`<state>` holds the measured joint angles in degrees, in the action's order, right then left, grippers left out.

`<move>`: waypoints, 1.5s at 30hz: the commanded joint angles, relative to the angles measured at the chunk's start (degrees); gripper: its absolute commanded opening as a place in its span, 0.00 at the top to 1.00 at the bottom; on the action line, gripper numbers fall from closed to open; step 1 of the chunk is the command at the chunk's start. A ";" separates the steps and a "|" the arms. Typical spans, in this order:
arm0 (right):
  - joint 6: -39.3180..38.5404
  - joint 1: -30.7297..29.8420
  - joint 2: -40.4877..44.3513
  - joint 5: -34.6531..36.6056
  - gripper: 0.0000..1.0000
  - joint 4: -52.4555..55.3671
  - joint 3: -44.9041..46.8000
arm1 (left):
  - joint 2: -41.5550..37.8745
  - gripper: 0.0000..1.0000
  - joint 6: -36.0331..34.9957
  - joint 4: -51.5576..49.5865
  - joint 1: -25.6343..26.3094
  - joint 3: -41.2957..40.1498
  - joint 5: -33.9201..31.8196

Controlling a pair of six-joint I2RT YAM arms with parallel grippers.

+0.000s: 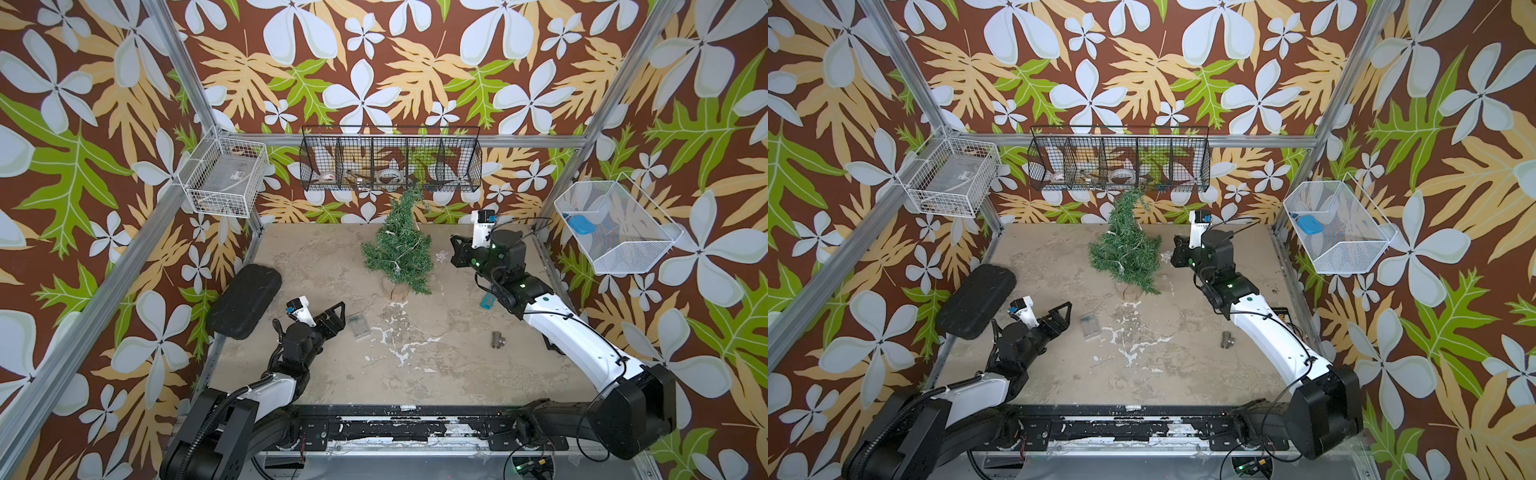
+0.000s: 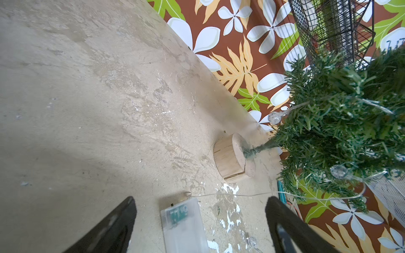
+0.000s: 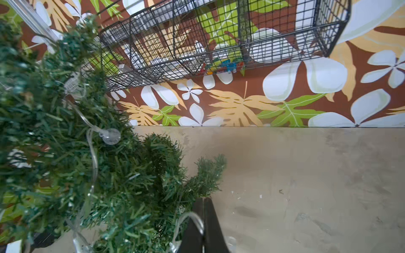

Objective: Remove string lights from the small christmas tree
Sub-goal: Remove the light string from the Christmas tree.

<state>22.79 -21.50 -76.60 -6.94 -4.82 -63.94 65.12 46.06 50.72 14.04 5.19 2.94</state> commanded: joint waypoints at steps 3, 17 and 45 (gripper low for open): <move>4.64 -0.04 2.43 -9.30 1.00 -3.57 1.27 | 0.63 0.12 0.15 2.05 0.06 -0.94 -3.76; 10.17 -0.95 16.69 -15.72 1.00 -9.66 24.55 | 3.57 0.13 -2.42 -0.01 0.05 1.86 1.15; 7.66 -6.91 12.35 -10.51 1.00 -11.12 17.00 | 1.45 0.15 -4.13 0.77 0.06 0.86 -0.61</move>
<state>30.65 -28.42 -64.77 -20.29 -13.89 -47.48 66.83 42.87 49.95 14.04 6.04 3.01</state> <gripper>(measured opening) 0.050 0.853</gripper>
